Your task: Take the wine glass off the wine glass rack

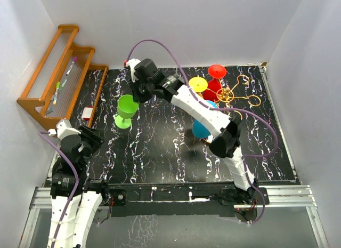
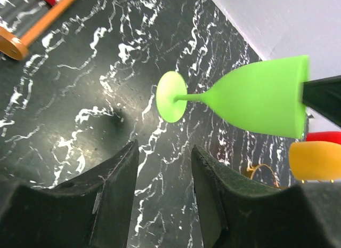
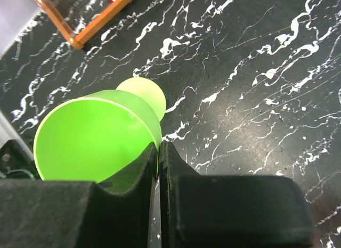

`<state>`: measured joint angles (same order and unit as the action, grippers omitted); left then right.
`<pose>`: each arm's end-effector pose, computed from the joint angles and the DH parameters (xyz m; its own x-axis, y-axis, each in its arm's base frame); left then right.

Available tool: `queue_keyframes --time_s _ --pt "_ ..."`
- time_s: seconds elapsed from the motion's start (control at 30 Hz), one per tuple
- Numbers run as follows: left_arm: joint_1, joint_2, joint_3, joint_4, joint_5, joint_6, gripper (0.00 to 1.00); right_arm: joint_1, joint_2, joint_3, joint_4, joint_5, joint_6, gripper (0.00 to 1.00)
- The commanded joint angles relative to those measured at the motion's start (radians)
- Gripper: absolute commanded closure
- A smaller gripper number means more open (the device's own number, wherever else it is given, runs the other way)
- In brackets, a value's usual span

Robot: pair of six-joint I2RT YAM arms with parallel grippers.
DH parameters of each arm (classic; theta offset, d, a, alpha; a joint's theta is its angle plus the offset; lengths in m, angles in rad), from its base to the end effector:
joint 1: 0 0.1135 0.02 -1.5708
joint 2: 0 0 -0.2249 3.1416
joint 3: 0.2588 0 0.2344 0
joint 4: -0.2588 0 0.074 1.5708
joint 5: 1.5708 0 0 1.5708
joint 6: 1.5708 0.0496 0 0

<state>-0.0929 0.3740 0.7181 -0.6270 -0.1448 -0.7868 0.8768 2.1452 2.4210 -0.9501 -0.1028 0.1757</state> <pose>0.1220 -0.0042 0.2942 -0.1636 -0.6885 -0.7066 -0.2294 0.7231 -0.6515 0.2777 0.3417 0.3447 -0.5358 -0.3721 -0.7579 -0.7335 0.6497 0.1996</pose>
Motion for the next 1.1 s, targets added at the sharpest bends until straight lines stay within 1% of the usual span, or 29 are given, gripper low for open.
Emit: queue_keyframes --time_s 0.0,0.1,0.2,0.4,0.7,1.07 --pt "0.001 -0.024 0.021 -0.051 -0.095 0.088 0.57 0.054 0.097 0.085 0.089 0.083 0.012 0.92" --pt "0.001 -0.026 0.021 -0.035 -0.093 0.115 0.57 0.082 0.148 0.089 0.123 0.137 0.004 0.92" --pt "0.001 -0.028 0.013 -0.032 -0.101 0.111 0.57 0.092 0.185 0.080 0.157 0.178 0.007 0.92" --pt "0.001 -0.023 -0.001 -0.012 -0.082 0.112 0.57 0.108 0.201 0.060 0.245 0.222 0.006 0.92" --pt "0.002 -0.020 -0.008 -0.002 -0.071 0.111 0.57 0.108 0.245 0.084 0.318 0.230 0.013 0.92" --pt "0.001 -0.023 -0.008 -0.001 -0.068 0.112 0.57 0.108 0.272 0.079 0.360 0.225 0.022 0.91"
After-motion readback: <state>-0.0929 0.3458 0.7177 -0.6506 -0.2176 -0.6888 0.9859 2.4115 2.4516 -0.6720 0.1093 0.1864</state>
